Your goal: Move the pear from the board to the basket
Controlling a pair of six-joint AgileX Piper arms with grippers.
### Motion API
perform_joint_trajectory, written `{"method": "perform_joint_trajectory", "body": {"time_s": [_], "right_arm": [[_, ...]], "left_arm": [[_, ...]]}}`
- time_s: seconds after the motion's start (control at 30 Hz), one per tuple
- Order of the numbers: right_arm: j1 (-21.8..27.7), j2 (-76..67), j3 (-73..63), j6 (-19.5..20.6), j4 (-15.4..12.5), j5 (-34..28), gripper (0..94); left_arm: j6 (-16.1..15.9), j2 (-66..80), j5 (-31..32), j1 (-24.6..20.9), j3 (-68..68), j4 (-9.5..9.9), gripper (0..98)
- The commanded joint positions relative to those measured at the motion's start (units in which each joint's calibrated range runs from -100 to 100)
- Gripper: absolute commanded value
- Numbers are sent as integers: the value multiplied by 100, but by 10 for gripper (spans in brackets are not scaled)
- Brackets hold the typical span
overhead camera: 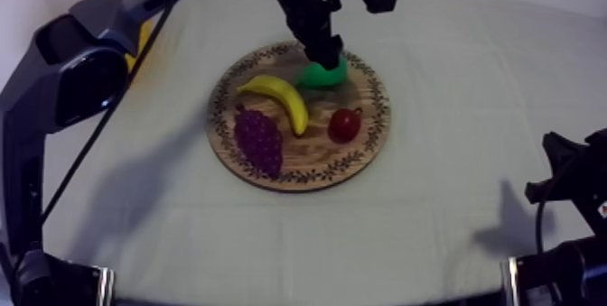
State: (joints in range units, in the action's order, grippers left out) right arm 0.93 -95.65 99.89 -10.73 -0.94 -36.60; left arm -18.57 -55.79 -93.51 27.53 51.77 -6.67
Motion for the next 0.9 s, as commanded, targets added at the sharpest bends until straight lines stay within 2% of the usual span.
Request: {"method": "perform_joint_trajectory", "body": {"time_s": [0.0, 0.4, 0.87], "right_arm": [[-1, -2, 0, 4, -1, -1, 4], [-1, -2, 0, 6, -1, -1, 4], [-1, -2, 0, 6, -1, -1, 4]], "left_arm": [[17, -337, -49, 9, 376, -26, 733], [195, -1243, -373, 52, 1304, -33, 720], [396, -1415, -404, 33, 1338, 63, 509]]}}
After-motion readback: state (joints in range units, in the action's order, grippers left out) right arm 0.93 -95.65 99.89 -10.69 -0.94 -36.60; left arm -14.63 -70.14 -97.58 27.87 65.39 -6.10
